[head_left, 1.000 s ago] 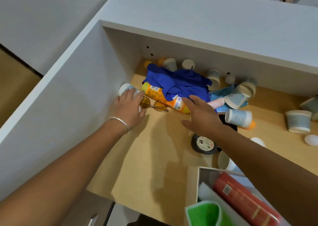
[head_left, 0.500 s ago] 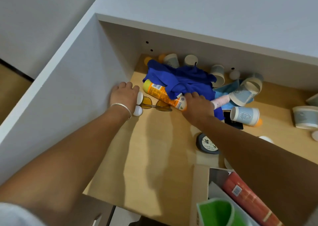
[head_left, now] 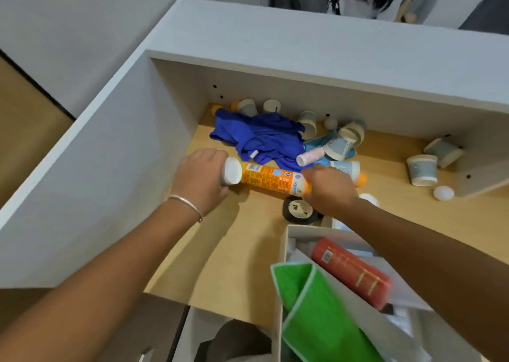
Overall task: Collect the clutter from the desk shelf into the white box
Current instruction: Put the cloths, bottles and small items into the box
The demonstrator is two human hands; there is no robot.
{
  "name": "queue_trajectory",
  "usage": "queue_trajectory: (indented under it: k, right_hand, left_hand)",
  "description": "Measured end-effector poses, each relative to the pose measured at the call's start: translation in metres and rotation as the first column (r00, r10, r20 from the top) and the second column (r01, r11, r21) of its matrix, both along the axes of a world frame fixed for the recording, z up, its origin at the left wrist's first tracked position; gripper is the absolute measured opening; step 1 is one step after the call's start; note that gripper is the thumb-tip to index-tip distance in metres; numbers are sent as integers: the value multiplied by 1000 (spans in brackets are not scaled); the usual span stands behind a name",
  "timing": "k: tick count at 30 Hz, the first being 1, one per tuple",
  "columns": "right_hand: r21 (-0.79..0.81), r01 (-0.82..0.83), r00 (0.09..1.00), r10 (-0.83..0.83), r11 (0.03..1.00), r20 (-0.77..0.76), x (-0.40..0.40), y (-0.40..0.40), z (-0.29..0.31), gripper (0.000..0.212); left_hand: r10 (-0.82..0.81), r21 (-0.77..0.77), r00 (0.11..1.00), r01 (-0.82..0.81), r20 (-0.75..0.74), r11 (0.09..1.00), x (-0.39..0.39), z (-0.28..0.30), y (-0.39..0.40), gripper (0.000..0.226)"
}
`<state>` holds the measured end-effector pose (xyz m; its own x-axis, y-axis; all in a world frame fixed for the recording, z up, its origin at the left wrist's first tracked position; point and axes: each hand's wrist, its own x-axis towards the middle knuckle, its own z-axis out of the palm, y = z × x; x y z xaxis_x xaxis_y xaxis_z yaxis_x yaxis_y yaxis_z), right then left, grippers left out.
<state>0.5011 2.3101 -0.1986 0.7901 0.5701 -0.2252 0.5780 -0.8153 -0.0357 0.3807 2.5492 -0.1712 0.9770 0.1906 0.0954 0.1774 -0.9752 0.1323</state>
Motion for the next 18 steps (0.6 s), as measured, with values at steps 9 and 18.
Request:
queue_trajectory:
  k: [9,18]
  right_hand:
    - [52,-67,995,64,996,72,-44,-144,73,52]
    - [88,-88,994,82,992,77,-84,-237,90,58]
  left_hand:
    - [-287,-13,958,287,-22,958,-44,61,-134,59]
    - [-458,-87,868,450,-193,889,-71,62,-212,69]
